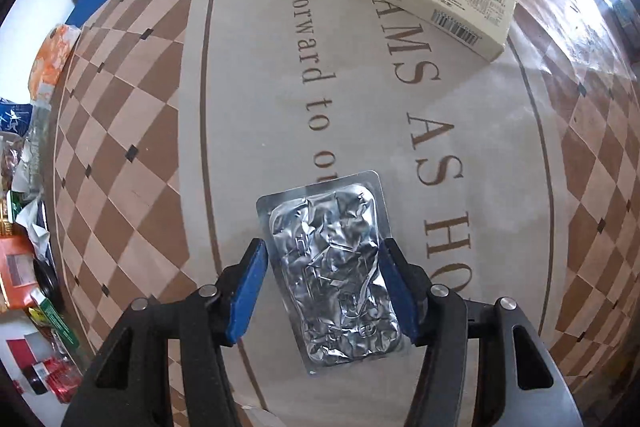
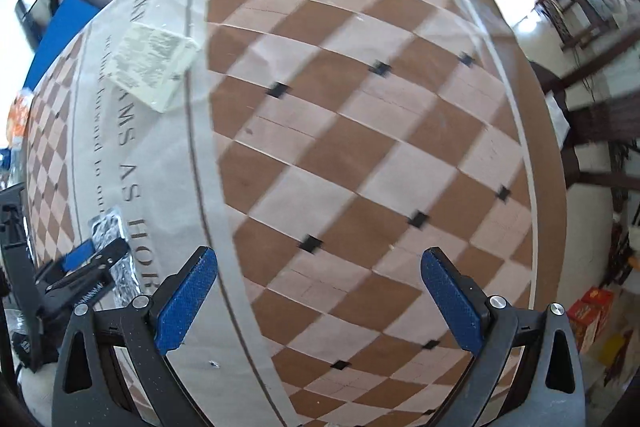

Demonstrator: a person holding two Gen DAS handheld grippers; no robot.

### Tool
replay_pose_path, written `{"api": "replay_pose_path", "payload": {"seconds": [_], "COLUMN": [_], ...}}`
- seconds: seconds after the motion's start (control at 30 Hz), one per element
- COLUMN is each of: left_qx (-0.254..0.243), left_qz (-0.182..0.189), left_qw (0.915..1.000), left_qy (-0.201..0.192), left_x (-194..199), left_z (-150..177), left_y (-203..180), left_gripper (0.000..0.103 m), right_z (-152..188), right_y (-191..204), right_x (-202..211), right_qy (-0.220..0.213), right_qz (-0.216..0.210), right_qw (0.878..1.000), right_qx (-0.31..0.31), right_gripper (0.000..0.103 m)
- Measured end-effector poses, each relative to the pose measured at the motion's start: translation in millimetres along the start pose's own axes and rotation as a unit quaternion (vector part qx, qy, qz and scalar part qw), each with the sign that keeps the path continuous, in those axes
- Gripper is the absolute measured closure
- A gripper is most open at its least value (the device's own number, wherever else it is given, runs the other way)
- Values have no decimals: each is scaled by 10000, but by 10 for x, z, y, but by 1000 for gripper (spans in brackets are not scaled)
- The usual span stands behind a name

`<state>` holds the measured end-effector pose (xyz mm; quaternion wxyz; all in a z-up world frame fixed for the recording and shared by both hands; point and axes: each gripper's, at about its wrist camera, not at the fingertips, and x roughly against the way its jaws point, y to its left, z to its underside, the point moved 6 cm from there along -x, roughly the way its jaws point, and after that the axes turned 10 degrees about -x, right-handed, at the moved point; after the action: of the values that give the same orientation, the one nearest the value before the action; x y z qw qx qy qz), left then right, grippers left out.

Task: Collect trash
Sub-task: 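Grasp the silver foil blister pack with the left gripper while the right grasps the cream box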

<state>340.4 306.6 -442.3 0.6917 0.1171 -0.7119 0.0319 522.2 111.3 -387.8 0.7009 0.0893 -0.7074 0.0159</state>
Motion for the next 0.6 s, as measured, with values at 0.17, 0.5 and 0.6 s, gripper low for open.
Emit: {"api": "replay_pose_path", "payload": {"seconds": [0.17, 0.5, 0.6], "left_qx": [984, 2589, 2752], "left_qz": [511, 1157, 1331], "left_qw": [9937, 9589, 9521], "left_qy": [-127, 31, 106], "left_x": [70, -156, -202], "left_z": [40, 555, 558], "left_y": [323, 686, 808], "left_gripper": [48, 43, 43], "right_z": [-390, -1172, -1195], "right_y": [747, 2023, 2141], "right_x": [-66, -659, -871], "right_qy": [15, -63, 192], "right_qz": [-248, 534, 566], "right_qw": [9945, 9590, 9570], "right_qx": [1016, 2784, 2838], "right_gripper": [0, 0, 1]}}
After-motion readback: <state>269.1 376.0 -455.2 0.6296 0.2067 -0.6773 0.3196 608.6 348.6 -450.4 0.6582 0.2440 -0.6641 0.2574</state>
